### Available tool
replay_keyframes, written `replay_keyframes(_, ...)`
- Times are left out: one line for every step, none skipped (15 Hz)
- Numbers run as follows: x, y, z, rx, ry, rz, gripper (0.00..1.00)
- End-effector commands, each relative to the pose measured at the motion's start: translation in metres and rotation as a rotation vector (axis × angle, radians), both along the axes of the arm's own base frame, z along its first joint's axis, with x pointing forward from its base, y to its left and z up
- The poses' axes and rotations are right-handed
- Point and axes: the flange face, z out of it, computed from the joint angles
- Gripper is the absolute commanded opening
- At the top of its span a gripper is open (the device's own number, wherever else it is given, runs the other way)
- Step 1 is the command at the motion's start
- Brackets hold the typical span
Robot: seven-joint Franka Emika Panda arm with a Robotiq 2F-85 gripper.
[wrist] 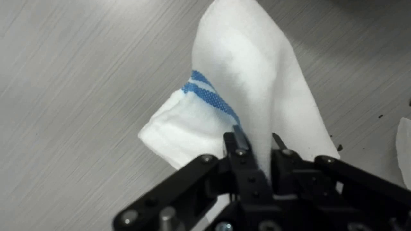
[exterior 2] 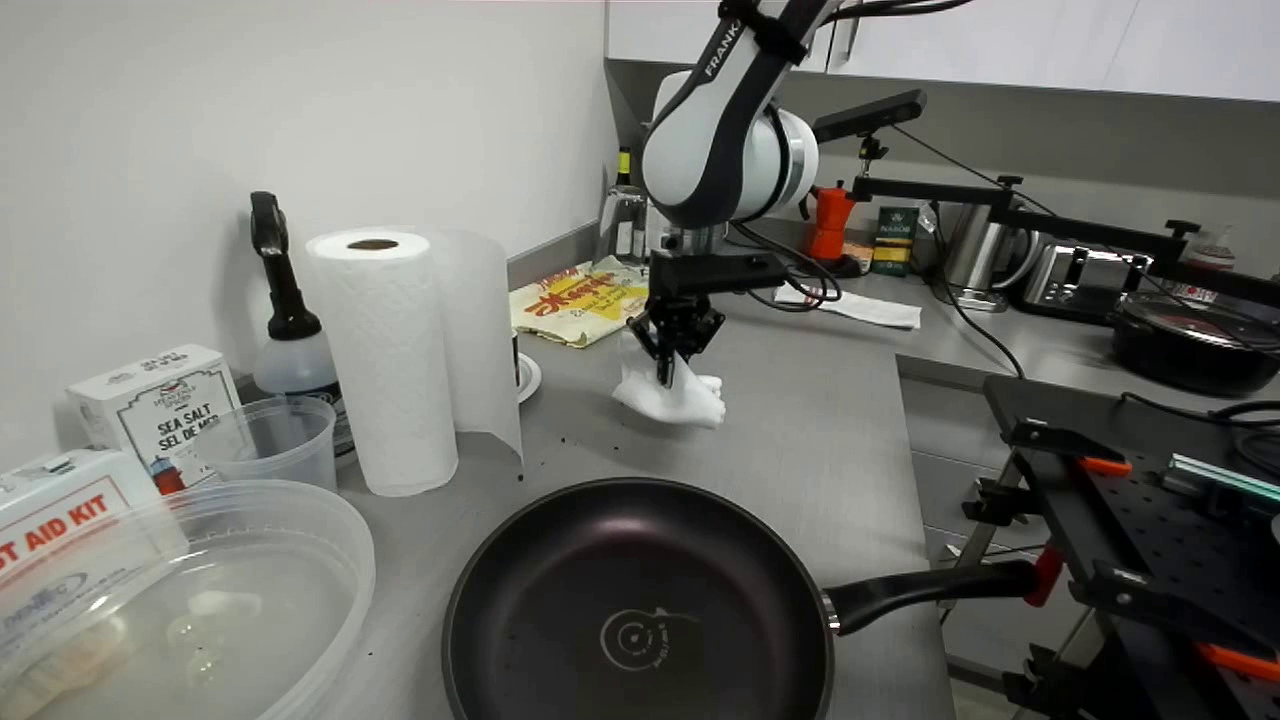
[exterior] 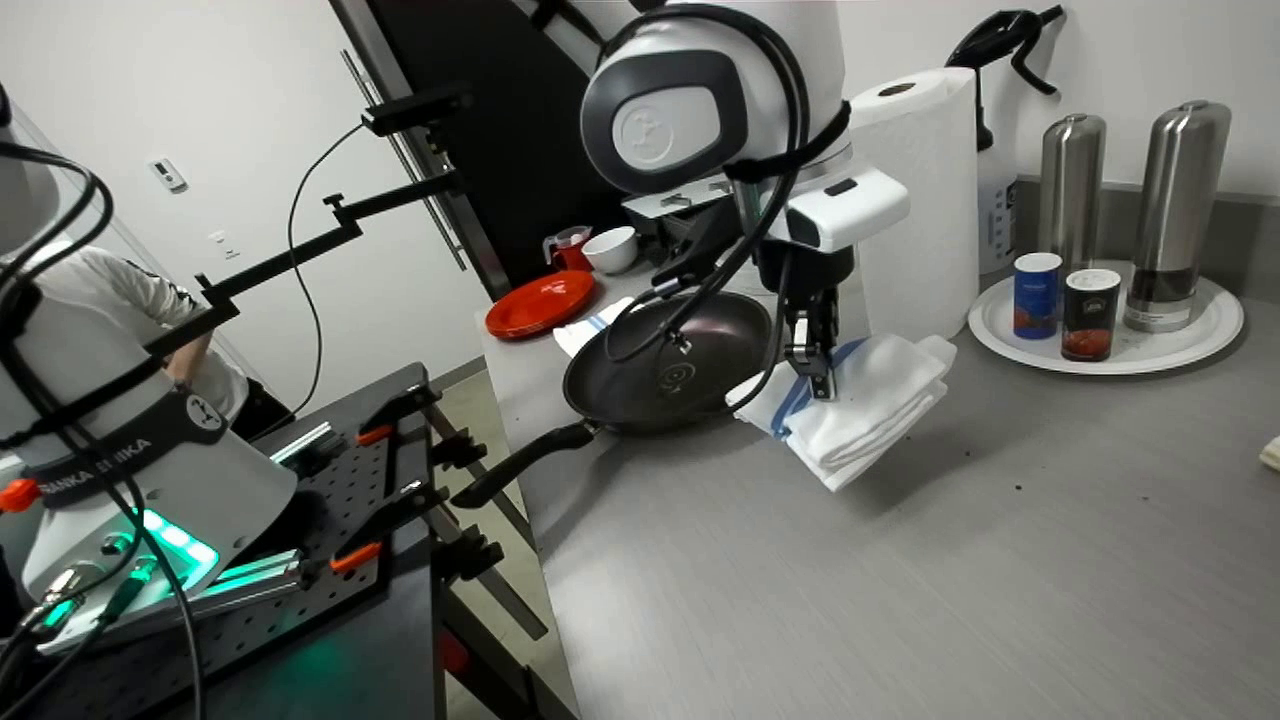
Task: Use the towel to wipe the pan
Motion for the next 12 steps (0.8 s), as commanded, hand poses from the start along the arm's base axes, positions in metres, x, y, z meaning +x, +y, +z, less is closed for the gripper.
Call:
replay_keyframes(0.000,-0.011,-0.017,-0.020,0.006,-0.048,0.03)
replay_keyframes(-0.002,-0.014,-0.023,-0.022,0.014,-0.057,0.03)
replay_keyframes(-0.004,-0.016,-0.028,-0.022,0.022,-0.065,0.03)
replay_keyframes(-0.006,-0.017,-0.033,-0.022,0.031,-0.075,0.03)
replay_keyframes(-0.008,-0.019,-0.038,-0.022,0.040,-0.083,0.03)
replay_keyframes(-0.010,-0.020,-0.042,-0.022,0.047,-0.088,0.03)
replay_keyframes(-0.011,-0.020,-0.046,-0.022,0.053,-0.092,0.03)
replay_keyframes(-0.012,-0.021,-0.049,-0.024,0.057,-0.097,0.03)
replay_keyframes(-0.013,-0.021,-0.051,-0.025,0.060,-0.102,0.03)
replay_keyframes(-0.014,-0.022,-0.053,-0.024,0.063,-0.106,0.03)
replay_keyframes(-0.015,-0.022,-0.054,-0.024,0.066,-0.109,0.03)
replay_keyframes(-0.015,-0.022,-0.056,-0.023,0.068,-0.113,0.03)
